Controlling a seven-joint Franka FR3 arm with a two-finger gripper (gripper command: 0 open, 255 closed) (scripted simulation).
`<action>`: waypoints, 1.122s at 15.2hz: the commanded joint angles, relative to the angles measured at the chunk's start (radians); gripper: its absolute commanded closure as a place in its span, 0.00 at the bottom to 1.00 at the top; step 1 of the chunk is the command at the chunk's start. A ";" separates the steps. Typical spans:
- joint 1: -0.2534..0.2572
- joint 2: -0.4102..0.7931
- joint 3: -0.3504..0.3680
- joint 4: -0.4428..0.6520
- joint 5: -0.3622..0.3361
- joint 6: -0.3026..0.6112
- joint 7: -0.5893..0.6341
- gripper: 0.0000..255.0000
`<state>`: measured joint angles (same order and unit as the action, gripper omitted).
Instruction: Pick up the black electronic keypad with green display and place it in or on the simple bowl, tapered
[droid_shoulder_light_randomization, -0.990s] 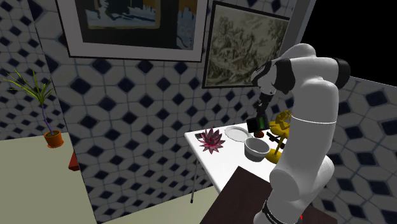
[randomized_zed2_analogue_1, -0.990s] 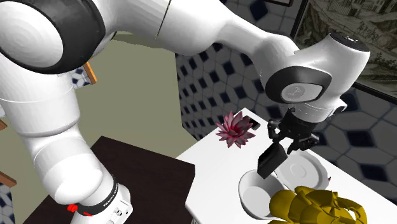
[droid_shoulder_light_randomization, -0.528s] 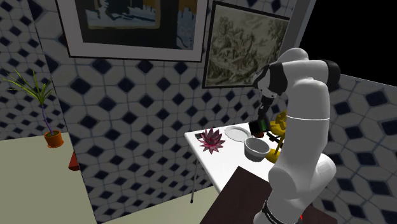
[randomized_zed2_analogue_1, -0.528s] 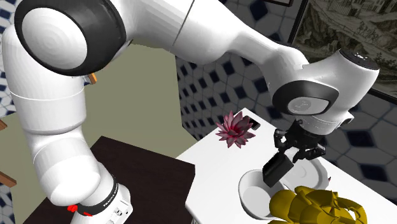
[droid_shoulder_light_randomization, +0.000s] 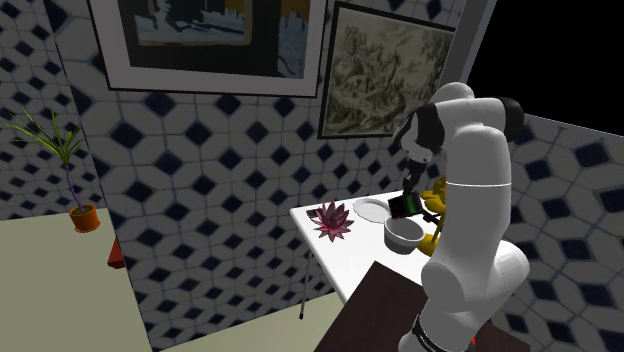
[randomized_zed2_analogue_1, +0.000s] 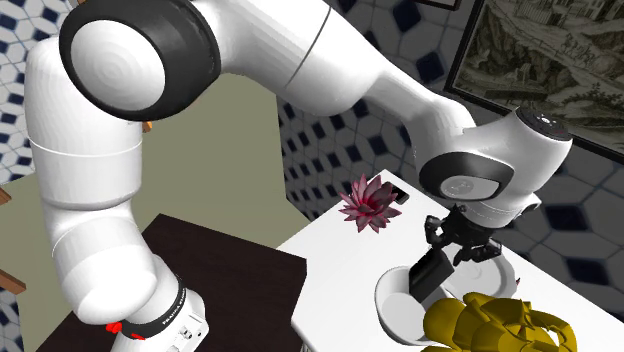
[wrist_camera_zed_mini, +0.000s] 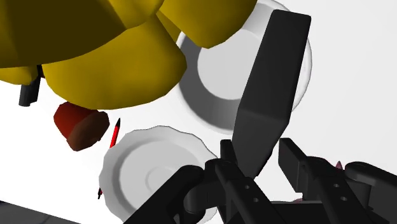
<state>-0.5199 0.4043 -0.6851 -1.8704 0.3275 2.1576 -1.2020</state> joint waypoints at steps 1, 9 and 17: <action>-0.004 0.013 0.007 -0.010 0.012 0.021 -0.007 1.00; -0.028 0.074 0.039 -0.033 0.064 0.094 -0.041 1.00; -0.027 0.074 0.039 -0.033 0.064 0.094 -0.041 1.00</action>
<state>-0.5482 0.4780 -0.6477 -1.9022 0.3910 2.2513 -1.2432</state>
